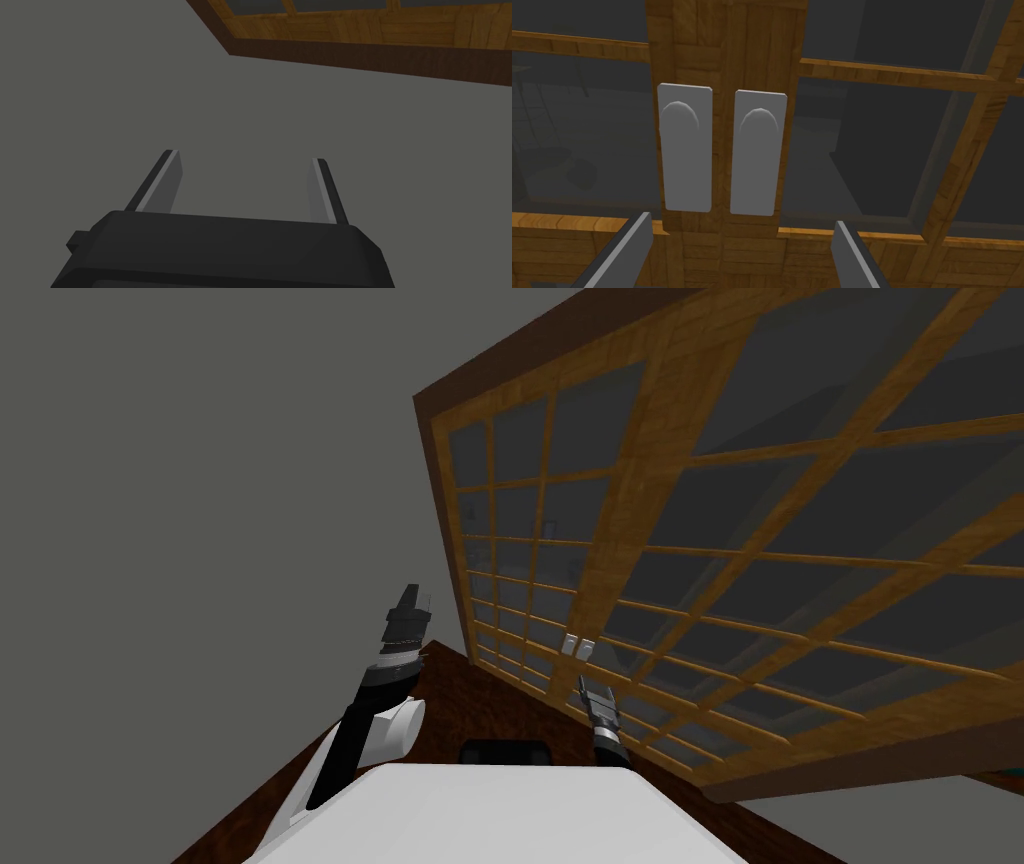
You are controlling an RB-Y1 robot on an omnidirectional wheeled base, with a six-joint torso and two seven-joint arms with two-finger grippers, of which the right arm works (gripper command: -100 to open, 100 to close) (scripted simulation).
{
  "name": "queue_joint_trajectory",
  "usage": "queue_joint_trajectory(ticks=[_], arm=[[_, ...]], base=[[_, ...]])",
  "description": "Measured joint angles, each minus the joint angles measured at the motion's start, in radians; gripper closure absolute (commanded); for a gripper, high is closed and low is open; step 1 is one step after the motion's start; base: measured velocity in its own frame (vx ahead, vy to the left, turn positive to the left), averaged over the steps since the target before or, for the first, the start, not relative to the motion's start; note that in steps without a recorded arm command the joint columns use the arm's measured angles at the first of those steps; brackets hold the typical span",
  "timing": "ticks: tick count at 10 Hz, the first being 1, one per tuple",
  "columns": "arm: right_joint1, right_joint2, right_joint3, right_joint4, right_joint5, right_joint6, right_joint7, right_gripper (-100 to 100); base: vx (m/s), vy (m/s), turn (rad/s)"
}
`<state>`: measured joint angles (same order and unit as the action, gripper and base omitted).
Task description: Pull the door open
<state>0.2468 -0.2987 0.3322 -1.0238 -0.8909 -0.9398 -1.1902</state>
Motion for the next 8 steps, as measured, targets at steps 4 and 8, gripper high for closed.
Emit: queue_joint_trajectory(ticks=[4, 8], arm=[[0.044, -0.011, -0.013, 0.018, -0.013, 0.009, 0.002, -100], [0.063, -0.027, -0.022, 0.117, -0.02, -0.013, -0.039, -100]], base=[[-0.164, 0.02, -0.061], [-0.115, 0.016, -0.055]])
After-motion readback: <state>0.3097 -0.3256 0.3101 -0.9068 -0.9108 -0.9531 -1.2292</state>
